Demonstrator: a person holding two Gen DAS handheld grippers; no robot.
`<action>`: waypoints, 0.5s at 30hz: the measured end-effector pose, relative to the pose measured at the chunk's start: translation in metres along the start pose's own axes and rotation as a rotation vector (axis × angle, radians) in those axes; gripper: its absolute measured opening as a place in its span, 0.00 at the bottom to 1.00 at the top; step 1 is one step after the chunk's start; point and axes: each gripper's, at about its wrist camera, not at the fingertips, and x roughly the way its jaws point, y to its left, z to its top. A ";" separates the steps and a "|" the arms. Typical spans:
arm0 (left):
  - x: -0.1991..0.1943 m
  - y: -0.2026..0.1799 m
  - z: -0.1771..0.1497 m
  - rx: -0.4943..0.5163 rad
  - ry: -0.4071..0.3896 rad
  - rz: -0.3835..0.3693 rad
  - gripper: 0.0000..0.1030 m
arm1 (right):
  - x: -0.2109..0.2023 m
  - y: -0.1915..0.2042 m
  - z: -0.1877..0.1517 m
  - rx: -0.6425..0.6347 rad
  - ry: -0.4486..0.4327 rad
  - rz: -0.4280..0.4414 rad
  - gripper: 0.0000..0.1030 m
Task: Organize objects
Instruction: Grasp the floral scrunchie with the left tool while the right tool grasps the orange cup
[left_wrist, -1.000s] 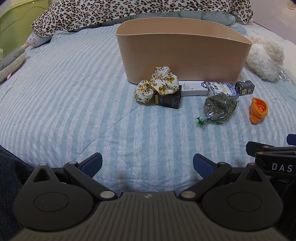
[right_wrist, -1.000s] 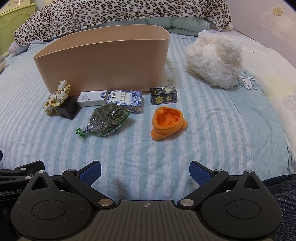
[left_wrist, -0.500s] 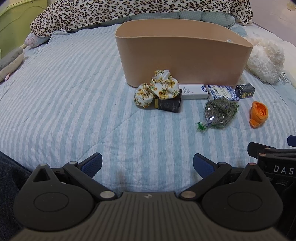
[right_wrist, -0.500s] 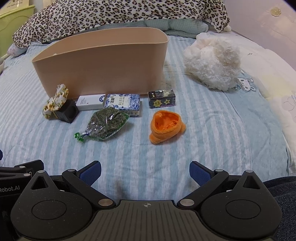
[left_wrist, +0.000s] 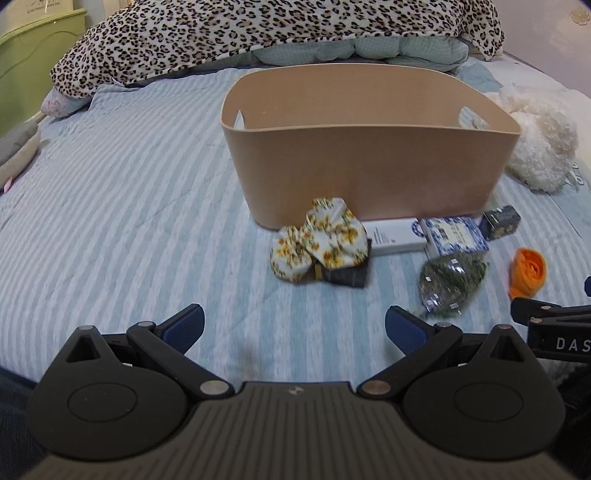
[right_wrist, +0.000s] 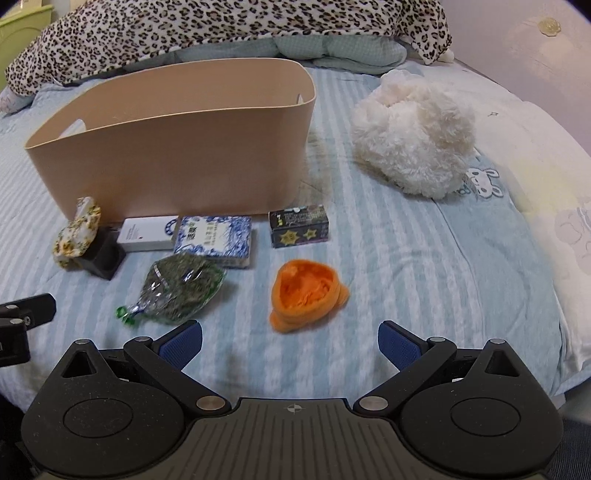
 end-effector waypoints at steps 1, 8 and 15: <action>0.004 0.001 0.004 0.001 -0.001 0.007 1.00 | 0.003 0.000 0.004 -0.002 0.007 0.002 1.00; 0.038 0.002 0.035 0.019 0.032 -0.020 1.00 | 0.025 -0.008 0.022 0.025 0.041 -0.002 0.98; 0.069 0.011 0.058 -0.001 0.020 -0.035 1.00 | 0.048 -0.012 0.030 0.041 0.083 -0.020 0.92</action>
